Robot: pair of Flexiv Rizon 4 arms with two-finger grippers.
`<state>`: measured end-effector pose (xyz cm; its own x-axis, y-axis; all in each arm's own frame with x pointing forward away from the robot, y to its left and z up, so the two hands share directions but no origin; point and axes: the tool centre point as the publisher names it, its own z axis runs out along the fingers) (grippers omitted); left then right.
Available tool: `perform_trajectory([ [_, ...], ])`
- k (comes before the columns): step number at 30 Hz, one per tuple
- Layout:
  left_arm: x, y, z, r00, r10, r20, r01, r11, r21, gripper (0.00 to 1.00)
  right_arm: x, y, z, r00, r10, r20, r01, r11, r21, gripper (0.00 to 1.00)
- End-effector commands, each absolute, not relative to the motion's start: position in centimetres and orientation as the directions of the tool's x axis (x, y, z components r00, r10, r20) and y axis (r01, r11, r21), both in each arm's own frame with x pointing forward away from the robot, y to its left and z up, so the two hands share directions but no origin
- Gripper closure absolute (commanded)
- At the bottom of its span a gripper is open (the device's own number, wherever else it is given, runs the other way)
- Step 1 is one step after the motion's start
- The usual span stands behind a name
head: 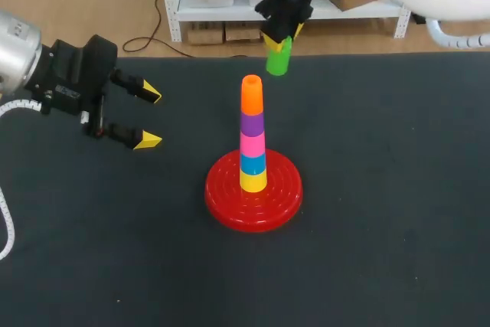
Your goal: Pick up and stack the cylinders on the red base in this order: pink,purple,orange,green
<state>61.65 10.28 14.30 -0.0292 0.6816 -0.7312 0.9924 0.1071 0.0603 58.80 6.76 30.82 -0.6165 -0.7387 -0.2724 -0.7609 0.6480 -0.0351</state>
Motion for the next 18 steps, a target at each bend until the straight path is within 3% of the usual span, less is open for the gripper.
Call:
perform_trajectory([
  [1, 61.7, 10.3, 14.2, -0.026, 0.679, -0.734, 0.993, 0.105, 0.062, 0.00, 58.9, 7.6, 30.7, -0.614, -0.743, -0.266, -0.764, 0.645, -0.038, 1.00],
  [18, 61.7, 10.3, 14.2, -0.026, 0.679, -0.734, 0.993, 0.105, 0.062, 0.00, 58.9, 9.8, 28.8, -0.612, -0.758, -0.227, -0.775, 0.632, -0.023, 1.00],
])
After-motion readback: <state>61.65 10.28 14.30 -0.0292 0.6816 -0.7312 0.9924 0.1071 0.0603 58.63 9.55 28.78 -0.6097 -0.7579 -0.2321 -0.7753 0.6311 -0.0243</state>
